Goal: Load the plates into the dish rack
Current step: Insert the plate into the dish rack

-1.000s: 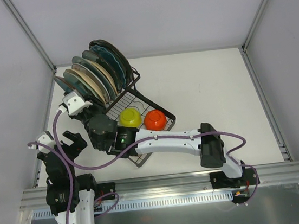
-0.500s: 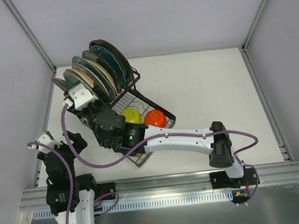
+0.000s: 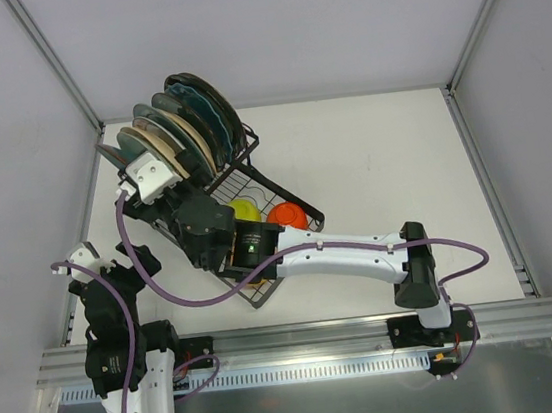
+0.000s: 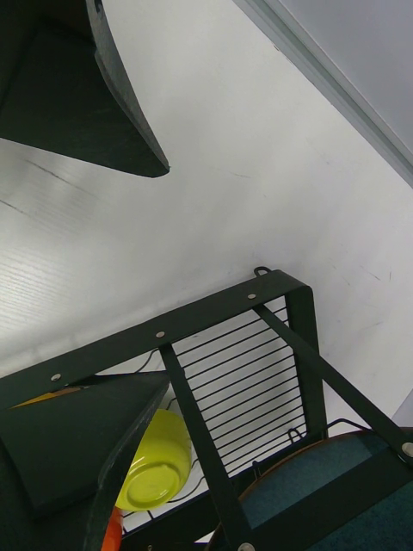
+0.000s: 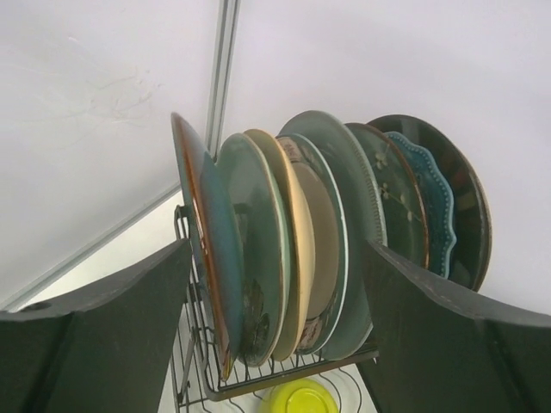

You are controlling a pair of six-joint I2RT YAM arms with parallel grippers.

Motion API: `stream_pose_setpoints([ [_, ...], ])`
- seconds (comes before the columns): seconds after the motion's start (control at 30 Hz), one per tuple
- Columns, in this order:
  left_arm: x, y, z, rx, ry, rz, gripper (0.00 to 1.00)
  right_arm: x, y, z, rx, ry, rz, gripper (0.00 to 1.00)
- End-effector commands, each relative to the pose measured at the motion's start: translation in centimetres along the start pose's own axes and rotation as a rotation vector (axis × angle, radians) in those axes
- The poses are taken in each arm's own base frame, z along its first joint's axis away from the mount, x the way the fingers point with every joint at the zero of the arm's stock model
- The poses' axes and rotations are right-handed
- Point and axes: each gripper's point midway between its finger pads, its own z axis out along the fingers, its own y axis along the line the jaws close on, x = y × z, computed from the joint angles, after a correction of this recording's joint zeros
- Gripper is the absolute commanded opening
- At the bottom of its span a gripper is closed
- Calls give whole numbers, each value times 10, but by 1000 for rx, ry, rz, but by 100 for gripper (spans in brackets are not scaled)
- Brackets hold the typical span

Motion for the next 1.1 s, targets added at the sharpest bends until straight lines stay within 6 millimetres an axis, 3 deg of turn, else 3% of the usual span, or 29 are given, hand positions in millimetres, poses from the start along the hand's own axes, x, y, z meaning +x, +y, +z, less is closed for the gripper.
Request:
stream_pose_setpoints([
  [0.0, -6, -6, -1, 21, -10, -9, 99, -44, -24, -15, -34, -56, 90, 84],
  [0.17, -9, -11, -3, 51, -12, 10, 99, -46, -50, -27, -21, -39, 74, 94],
  [0.2, -11, -12, -4, 58, -19, 12, 99, -35, -56, -27, -9, -14, 54, 96],
  [0.33, -31, -24, -19, 123, -75, 26, 99, -24, -89, -33, 23, 35, 59, 99],
  [0.53, -64, -44, -53, 240, -162, 80, 99, -5, -178, -56, 136, 96, 130, 99],
  [0.6, -65, -47, -61, 262, -166, 86, 99, 12, -208, -62, 182, 139, 127, 99],
  [0.7, -74, -53, -83, 321, -195, 100, 99, 36, -258, -82, 256, 195, 164, 100],
  [0.73, -75, -53, -87, 329, -198, 104, 99, 49, -284, -96, 307, 219, 179, 100],
  [0.8, -76, -52, -97, 352, -202, 124, 99, 59, -305, -111, 340, 232, 187, 100],
  [0.83, -75, -52, -104, 367, -192, 135, 99, 58, -321, -128, 365, 224, 199, 100],
  [0.87, -74, -51, -108, 375, -190, 142, 99, 74, -334, -135, 401, 250, 186, 100],
  [0.93, -70, -47, -116, 389, -169, 159, 99, 81, -354, -159, 442, 264, 187, 100],
  [1.07, -62, -40, -132, 425, -169, 167, 99, 120, -378, -199, 532, 339, 173, 100],
])
